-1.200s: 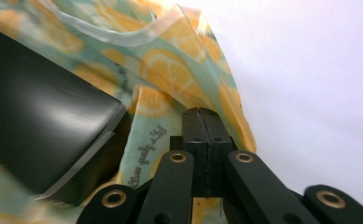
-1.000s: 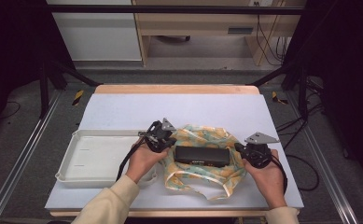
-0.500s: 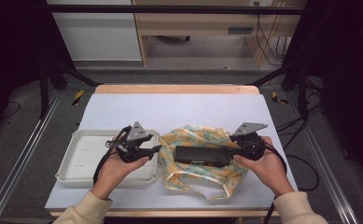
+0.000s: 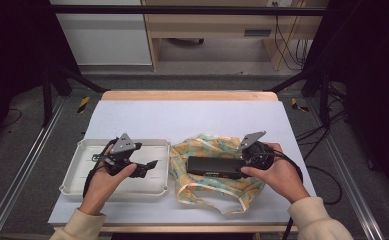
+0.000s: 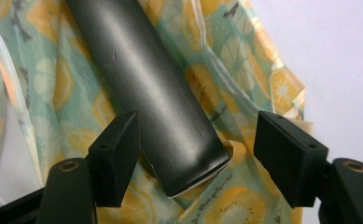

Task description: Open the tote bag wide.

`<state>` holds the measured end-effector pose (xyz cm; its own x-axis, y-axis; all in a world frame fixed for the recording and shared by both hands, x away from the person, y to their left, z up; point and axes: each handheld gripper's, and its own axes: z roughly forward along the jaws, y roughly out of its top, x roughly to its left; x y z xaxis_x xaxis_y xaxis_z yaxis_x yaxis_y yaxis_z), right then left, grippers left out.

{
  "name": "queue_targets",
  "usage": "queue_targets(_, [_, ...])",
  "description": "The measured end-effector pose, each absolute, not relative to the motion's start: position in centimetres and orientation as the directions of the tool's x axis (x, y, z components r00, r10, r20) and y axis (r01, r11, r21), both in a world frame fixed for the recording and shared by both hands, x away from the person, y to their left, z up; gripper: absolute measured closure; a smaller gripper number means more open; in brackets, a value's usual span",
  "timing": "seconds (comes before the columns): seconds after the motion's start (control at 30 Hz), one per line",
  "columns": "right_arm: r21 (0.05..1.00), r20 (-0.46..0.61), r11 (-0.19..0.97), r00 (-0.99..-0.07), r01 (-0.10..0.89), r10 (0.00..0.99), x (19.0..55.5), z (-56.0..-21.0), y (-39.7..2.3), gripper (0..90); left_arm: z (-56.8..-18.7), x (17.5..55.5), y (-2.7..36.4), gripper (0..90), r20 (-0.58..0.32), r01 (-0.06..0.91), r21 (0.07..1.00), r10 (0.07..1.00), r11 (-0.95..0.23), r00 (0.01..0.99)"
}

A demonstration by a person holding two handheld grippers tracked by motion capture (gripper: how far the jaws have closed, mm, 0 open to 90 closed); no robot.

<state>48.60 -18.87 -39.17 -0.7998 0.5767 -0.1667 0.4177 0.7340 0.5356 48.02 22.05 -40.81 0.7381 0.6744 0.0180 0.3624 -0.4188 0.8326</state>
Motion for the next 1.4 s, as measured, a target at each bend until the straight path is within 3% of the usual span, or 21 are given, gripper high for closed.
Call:
queue_targets(0.23, [0.502,-0.170,0.774,-0.833,0.386,0.526,48.9,-39.5,-18.8,34.6,-40.7,47.5,23.5,12.9,0.045,0.334,0.849,0.686,-0.410,0.726])
queue_targets(1.03, [0.370,-0.105,0.876,-0.923,0.310,0.370,50.9,-42.5,-17.0,23.9,-41.7,45.7,26.9,12.9,0.038,0.383,0.836,0.737,-0.393,0.675])
queue_targets(1.4, [0.329,-0.096,0.910,-0.950,0.252,0.297,51.6,-43.2,-16.7,40.5,-42.0,45.8,26.9,12.9,0.033,0.389,0.829,0.730,-0.402,0.683])
